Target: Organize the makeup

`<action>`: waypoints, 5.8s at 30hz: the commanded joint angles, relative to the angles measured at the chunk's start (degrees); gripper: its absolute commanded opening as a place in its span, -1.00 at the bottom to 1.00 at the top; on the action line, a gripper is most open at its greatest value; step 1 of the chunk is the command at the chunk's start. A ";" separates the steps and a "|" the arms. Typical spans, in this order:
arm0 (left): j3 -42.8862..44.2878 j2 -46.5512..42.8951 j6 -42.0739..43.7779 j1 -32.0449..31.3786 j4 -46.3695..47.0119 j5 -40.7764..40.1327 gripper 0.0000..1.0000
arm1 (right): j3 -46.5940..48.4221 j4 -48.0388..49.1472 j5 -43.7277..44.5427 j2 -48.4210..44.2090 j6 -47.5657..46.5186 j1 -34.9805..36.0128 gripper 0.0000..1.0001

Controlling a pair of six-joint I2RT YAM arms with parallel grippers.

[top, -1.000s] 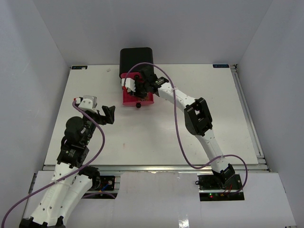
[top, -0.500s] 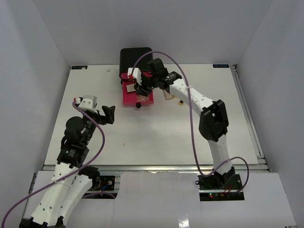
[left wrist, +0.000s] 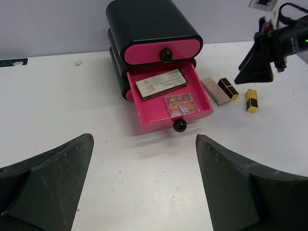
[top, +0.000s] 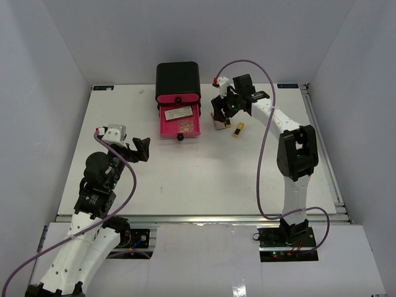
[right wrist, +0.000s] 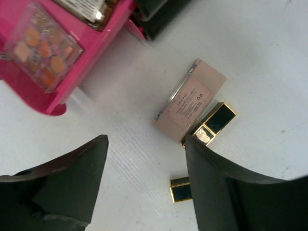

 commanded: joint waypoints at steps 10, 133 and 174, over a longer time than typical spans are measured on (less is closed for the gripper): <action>-0.65 0.53 -0.10 0.16 0.80 0.52 0.96 | 14.68 1.62 17.48 14.23 17.14 2.43 0.57; -0.74 -0.79 -0.19 0.51 0.80 1.58 0.96 | 21.80 -1.64 12.85 14.25 -41.57 21.40 0.23; -0.74 -0.79 -0.19 0.51 0.80 1.67 0.96 | -11.64 14.55 17.96 5.33 -37.16 28.88 -0.84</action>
